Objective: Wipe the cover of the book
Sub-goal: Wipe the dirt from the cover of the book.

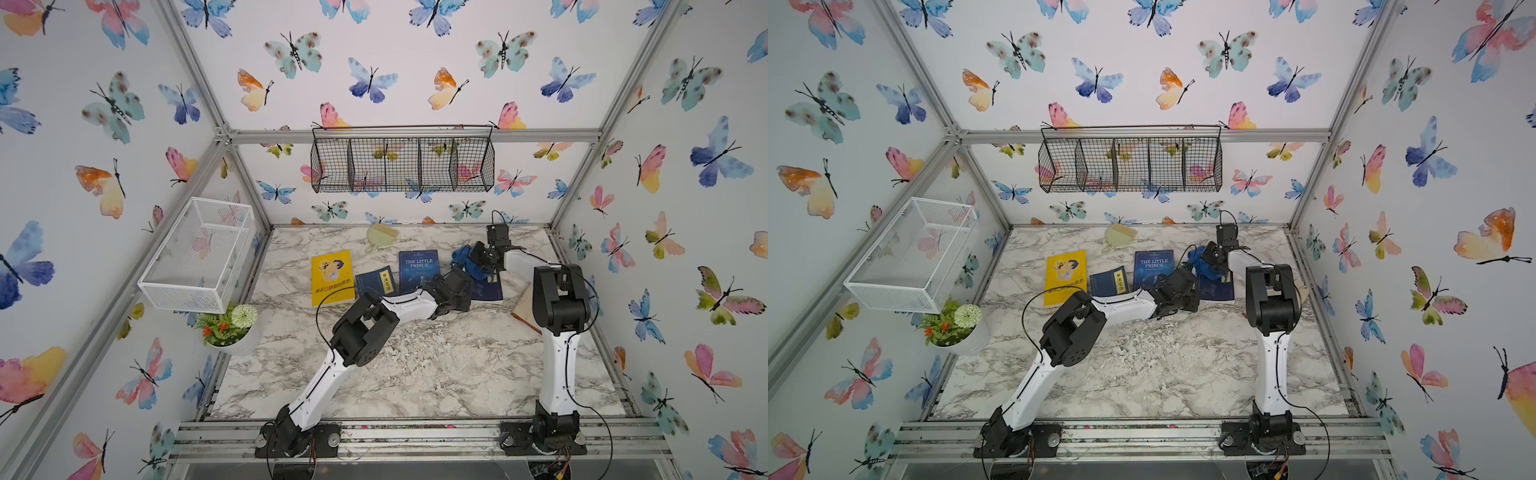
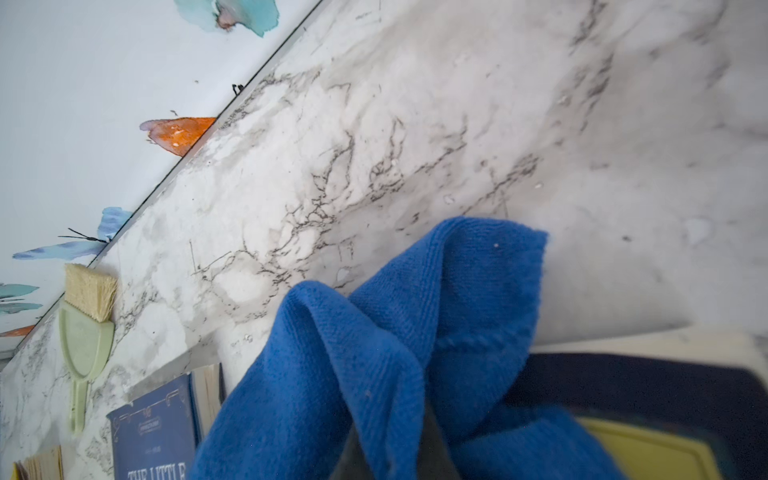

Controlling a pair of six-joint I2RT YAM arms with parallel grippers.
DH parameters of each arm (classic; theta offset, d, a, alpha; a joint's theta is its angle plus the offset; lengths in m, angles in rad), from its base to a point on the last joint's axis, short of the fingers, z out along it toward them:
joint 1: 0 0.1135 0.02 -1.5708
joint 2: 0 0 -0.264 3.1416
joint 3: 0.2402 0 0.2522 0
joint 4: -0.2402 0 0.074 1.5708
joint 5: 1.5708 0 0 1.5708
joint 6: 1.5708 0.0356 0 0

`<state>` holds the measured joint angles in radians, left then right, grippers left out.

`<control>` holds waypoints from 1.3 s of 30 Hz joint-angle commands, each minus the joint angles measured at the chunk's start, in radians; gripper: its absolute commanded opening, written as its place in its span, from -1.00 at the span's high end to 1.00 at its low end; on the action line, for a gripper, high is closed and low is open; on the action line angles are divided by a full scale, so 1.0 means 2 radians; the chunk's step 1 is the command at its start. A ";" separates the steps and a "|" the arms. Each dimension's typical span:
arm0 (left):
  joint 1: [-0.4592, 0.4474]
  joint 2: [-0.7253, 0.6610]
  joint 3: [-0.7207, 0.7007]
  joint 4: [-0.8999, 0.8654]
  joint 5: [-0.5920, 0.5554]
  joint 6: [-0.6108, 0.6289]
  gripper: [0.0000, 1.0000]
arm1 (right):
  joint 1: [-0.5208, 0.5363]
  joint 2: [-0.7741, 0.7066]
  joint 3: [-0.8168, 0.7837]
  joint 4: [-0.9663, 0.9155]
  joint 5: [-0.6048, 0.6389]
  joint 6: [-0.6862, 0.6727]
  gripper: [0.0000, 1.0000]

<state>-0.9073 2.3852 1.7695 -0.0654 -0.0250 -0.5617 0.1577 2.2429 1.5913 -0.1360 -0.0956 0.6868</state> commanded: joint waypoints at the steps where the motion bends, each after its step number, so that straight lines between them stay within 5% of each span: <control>1: -0.005 0.009 -0.022 -0.074 0.010 0.002 0.57 | -0.006 -0.013 -0.091 -0.074 0.019 -0.016 0.88; 8: -0.005 0.005 -0.020 -0.072 0.012 0.004 0.57 | -0.006 -0.125 -0.261 0.000 0.009 -0.015 0.86; 19: -0.008 0.008 -0.023 -0.069 0.017 -0.004 0.57 | -0.041 0.036 -0.014 -0.107 0.036 -0.025 0.86; 23: -0.009 0.009 -0.024 -0.069 0.018 -0.003 0.57 | -0.046 0.049 0.011 -0.128 0.036 -0.035 0.86; 33: -0.009 0.007 -0.021 -0.064 0.020 0.002 0.57 | -0.045 -0.122 -0.265 -0.002 -0.016 -0.019 0.86; 39: -0.009 0.011 -0.017 -0.062 0.022 -0.001 0.57 | -0.045 -0.118 -0.256 -0.022 0.002 -0.034 0.86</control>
<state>-0.9138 2.3817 1.7687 -0.0711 -0.0151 -0.5621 0.0711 1.9217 1.0950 0.0032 -0.1284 0.6403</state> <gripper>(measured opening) 0.216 0.098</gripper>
